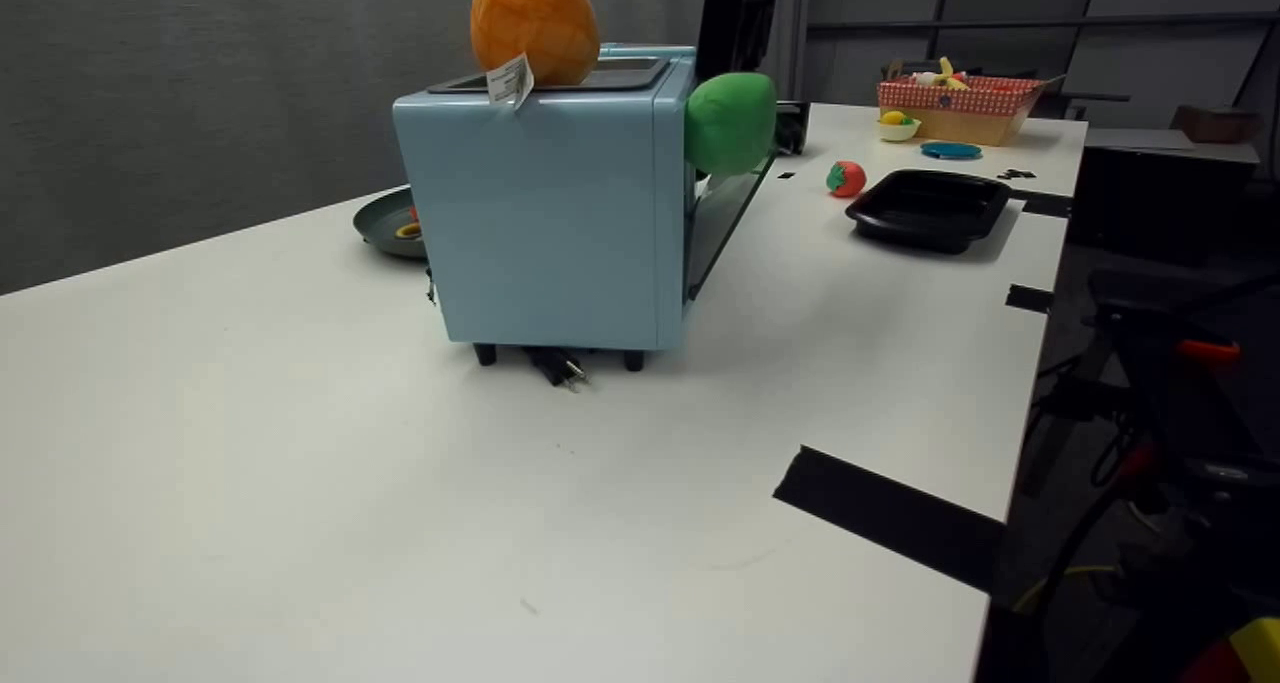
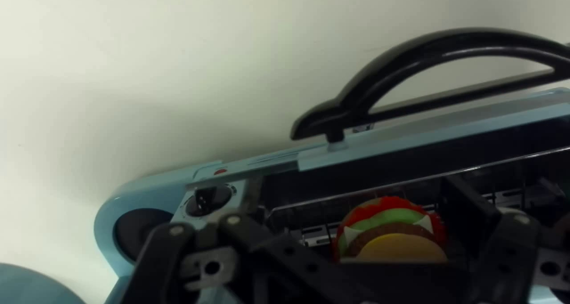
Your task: Open the oven door
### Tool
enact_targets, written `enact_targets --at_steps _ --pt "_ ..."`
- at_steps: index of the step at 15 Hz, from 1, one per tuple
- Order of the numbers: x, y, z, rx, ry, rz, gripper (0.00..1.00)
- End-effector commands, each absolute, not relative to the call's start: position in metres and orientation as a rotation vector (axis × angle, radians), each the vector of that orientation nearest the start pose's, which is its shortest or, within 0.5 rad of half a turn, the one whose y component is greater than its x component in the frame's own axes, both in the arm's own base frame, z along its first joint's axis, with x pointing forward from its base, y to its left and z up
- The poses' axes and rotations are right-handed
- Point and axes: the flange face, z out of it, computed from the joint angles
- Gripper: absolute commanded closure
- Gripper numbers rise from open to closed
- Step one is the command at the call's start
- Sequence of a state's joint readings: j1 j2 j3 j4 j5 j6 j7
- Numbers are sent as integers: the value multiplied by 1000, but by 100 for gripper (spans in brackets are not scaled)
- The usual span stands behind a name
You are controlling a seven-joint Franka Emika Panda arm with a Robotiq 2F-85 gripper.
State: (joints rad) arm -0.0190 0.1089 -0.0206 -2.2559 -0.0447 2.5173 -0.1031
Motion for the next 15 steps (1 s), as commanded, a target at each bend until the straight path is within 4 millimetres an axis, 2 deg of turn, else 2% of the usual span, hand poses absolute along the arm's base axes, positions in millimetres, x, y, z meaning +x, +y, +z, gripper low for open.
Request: enact_targets --at_steps 1,7,15 --pt "538 -29 330 -3169 -115 -225 0" --pt "524 -27 310 -3149 -135 -153 0" --pt "507 -36 285 -3126 -99 -68 0"
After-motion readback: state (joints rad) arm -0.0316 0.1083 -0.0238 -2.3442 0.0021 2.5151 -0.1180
